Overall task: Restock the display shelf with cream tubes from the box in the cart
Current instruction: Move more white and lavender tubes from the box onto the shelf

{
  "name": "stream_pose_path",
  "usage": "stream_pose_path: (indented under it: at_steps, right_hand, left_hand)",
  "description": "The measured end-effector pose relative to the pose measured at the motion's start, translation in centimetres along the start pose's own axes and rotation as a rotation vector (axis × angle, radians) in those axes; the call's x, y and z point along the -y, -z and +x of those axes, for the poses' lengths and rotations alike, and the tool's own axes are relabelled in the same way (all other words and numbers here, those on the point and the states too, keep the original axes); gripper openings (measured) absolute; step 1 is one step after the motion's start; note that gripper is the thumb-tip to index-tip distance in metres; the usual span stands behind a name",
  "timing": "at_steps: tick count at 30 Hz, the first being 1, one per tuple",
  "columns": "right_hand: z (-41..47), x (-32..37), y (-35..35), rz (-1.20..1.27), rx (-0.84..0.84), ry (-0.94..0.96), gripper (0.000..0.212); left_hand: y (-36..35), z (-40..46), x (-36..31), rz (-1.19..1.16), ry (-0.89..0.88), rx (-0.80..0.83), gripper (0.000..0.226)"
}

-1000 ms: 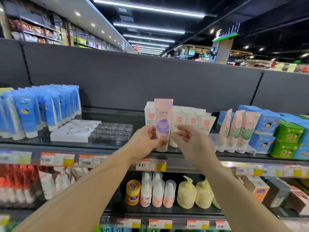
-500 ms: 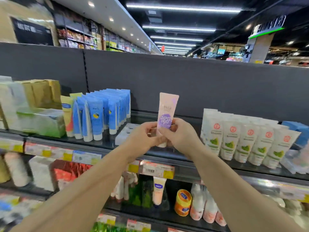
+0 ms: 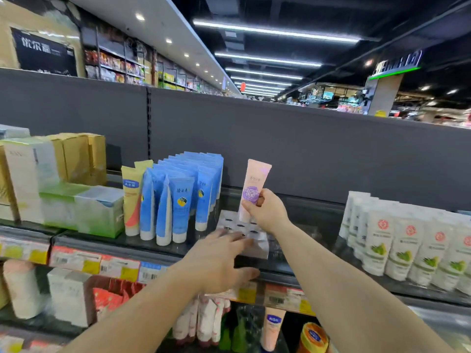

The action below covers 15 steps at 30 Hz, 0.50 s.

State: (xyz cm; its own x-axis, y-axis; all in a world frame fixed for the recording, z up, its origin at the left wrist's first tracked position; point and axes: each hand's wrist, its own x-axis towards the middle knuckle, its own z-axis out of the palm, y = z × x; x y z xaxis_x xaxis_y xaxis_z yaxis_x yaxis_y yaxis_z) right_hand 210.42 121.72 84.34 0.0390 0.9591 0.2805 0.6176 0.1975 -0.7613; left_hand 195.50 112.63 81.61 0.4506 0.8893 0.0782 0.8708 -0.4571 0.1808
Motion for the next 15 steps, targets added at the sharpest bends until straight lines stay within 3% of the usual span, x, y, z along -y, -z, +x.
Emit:
stream_pose_path:
  at_steps: [7,15]
  right_hand:
    - [0.8,0.5,-1.2,0.057,-0.056,0.003,0.025]
    - [1.3,1.8,-3.5,-0.042,-0.002,0.009,0.037]
  left_hand:
    - [0.2,0.1,0.7,-0.002,-0.039,0.060,0.076]
    - [0.5,-0.2,0.7,0.006,-0.072,0.060,0.077]
